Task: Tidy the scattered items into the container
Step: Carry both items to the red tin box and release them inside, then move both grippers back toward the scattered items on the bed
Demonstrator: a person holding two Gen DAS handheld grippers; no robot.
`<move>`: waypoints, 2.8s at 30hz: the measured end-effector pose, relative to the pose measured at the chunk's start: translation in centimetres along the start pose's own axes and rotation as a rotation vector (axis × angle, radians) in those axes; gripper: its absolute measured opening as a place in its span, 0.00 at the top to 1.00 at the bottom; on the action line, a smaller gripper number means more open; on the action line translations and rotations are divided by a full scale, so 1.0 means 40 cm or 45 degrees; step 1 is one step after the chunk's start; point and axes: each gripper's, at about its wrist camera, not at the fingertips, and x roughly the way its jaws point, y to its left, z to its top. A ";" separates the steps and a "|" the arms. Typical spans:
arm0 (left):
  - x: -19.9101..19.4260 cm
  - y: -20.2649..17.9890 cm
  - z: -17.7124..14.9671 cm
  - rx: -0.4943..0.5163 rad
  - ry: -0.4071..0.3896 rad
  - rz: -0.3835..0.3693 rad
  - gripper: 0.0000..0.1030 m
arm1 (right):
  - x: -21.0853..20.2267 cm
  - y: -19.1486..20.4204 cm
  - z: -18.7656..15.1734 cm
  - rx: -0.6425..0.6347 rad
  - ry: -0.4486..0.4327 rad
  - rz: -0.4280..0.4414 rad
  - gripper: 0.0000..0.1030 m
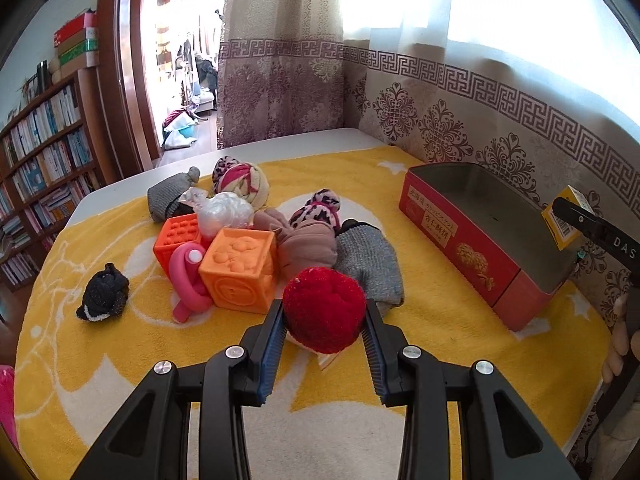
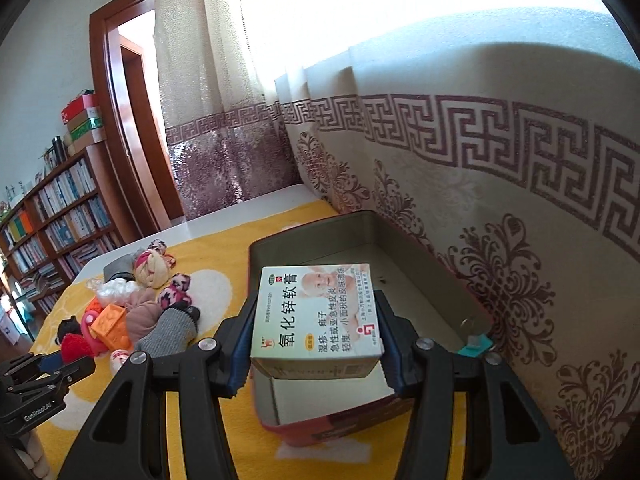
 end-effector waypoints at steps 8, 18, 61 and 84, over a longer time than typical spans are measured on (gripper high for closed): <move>0.005 -0.116 0.043 0.088 -0.017 -0.060 0.62 | 0.003 -0.089 0.018 0.095 -0.024 -0.047 0.31; 0.034 -0.274 0.118 0.177 -0.028 -0.273 0.62 | -0.049 -0.102 0.038 0.125 -0.116 -0.066 0.31; 0.044 -0.016 0.098 -0.116 -0.029 -0.199 0.25 | -0.020 0.056 -0.019 0.030 -0.039 0.148 0.27; 0.006 0.404 -0.021 -0.489 -0.022 0.109 0.25 | 0.056 0.330 -0.070 -0.146 0.165 0.402 0.27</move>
